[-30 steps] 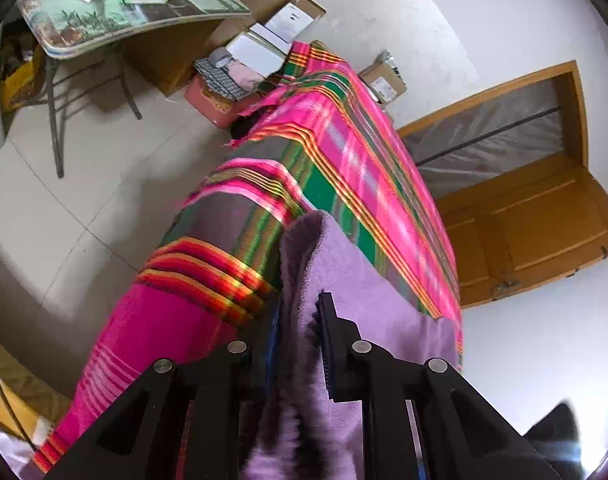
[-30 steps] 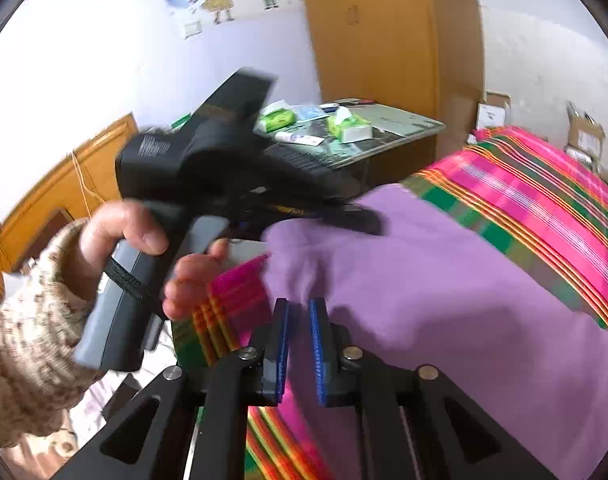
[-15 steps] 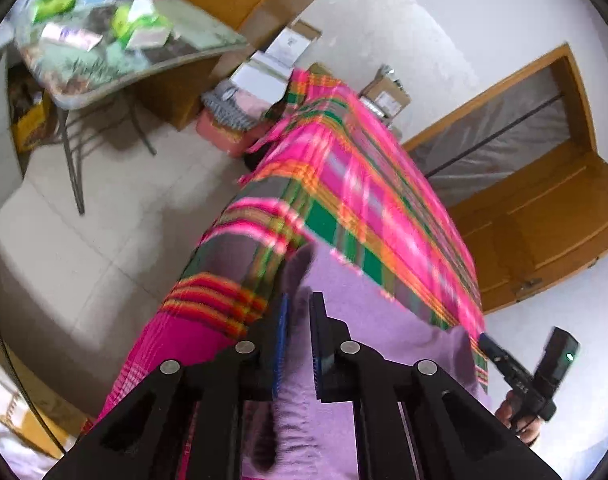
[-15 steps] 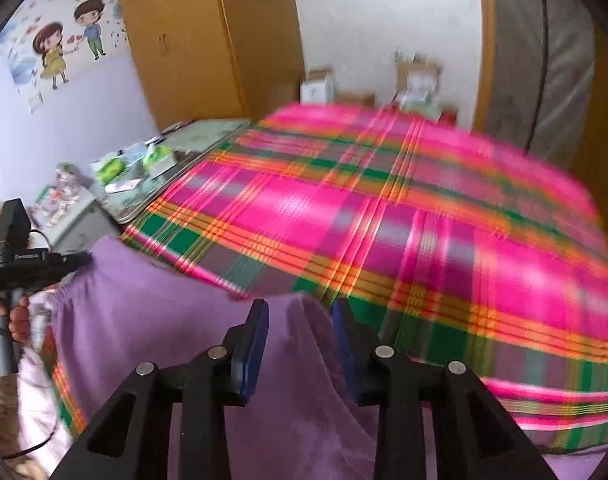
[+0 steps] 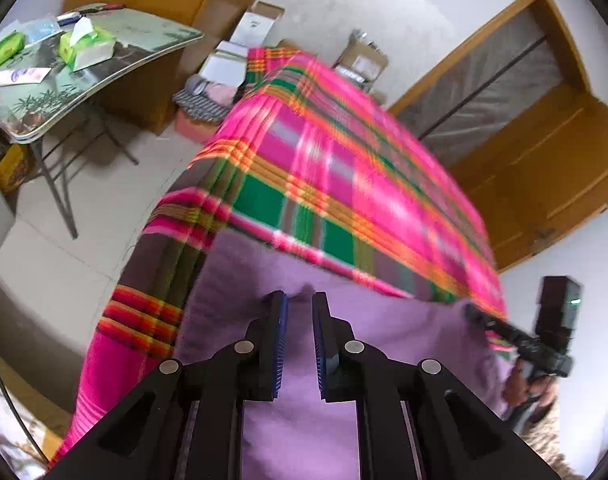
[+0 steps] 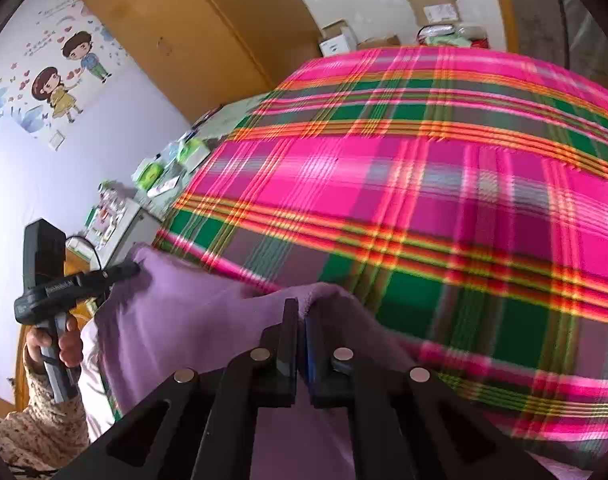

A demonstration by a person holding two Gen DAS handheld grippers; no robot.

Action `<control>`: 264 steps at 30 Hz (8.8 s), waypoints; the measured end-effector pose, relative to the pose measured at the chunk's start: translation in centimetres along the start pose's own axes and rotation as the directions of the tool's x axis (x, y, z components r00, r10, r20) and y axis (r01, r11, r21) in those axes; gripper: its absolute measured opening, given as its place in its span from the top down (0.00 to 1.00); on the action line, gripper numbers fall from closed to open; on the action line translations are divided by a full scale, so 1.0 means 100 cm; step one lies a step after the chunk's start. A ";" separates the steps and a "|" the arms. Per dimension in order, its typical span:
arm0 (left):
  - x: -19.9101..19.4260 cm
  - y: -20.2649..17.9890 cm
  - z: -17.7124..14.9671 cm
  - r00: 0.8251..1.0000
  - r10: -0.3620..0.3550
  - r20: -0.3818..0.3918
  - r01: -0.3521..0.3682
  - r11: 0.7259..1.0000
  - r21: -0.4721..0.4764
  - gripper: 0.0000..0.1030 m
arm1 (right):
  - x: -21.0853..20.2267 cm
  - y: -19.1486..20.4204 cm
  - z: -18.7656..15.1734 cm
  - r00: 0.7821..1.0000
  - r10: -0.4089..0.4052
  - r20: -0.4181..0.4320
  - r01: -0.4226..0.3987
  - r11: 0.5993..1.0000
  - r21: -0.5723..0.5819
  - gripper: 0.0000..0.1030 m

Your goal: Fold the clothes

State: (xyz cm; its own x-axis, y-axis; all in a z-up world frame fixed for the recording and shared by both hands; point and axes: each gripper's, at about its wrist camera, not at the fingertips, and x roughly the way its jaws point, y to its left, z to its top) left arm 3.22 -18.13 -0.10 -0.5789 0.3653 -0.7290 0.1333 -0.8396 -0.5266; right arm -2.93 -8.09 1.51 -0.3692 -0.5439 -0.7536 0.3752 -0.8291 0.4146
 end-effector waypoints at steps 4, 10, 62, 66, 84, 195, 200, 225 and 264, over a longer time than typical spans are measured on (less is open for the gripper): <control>0.001 0.009 0.000 1.000 0.003 -0.006 -0.003 1.000 -0.015 0.94 | 0.006 -0.005 0.003 0.999 -0.037 -0.004 0.037 0.999 0.000 0.97; 0.002 0.010 0.000 1.000 0.011 -0.004 -0.011 1.000 -0.019 0.94 | 0.029 -0.001 0.005 0.992 -0.126 -0.015 0.124 0.988 -0.087 0.97; 0.055 -0.142 -0.048 0.981 -0.111 -0.159 0.134 0.981 0.137 0.67 | -0.119 -0.094 -0.093 0.954 -0.270 0.131 0.279 0.959 -0.056 0.83; 0.052 -0.132 -0.046 0.989 -0.070 -0.133 0.083 0.992 0.095 0.67 | -0.152 -0.121 -0.120 0.924 -0.345 0.165 0.338 0.939 0.067 0.83; -0.040 -0.084 -0.061 0.997 0.063 0.039 -0.065 0.997 0.040 0.63 | -0.221 -0.169 -0.198 0.869 -0.413 0.272 0.301 0.878 0.371 0.79; 0.095 -0.326 -0.170 0.989 -0.024 -0.148 0.104 0.823 0.559 0.62 | -0.306 -0.276 -0.275 0.768 -0.573 0.287 0.265 0.692 0.672 0.61; 0.107 -0.331 -0.173 0.985 -0.011 -0.174 0.108 0.822 0.559 0.62 | -0.303 -0.280 -0.270 0.784 -0.548 0.292 0.245 0.705 0.666 0.98; 0.086 -0.333 -0.183 0.989 -0.030 -0.148 0.110 0.812 0.573 0.62 | -0.317 -0.310 -0.343 0.747 -0.617 0.248 0.149 0.519 0.841 0.96; -0.039 -0.237 -0.168 0.995 -0.100 0.027 0.076 0.878 0.473 0.59 | -0.303 -0.203 -0.305 0.550 -0.700 0.456 0.173 0.629 0.758 0.61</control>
State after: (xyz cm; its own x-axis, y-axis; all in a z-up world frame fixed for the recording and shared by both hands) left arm 15.80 7.14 7.86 -0.6107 0.4369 -0.6605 -0.3072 -0.8994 -0.3109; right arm 26.57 29.14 0.38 -0.8532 0.2224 -0.4718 -0.4722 -0.7137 0.5175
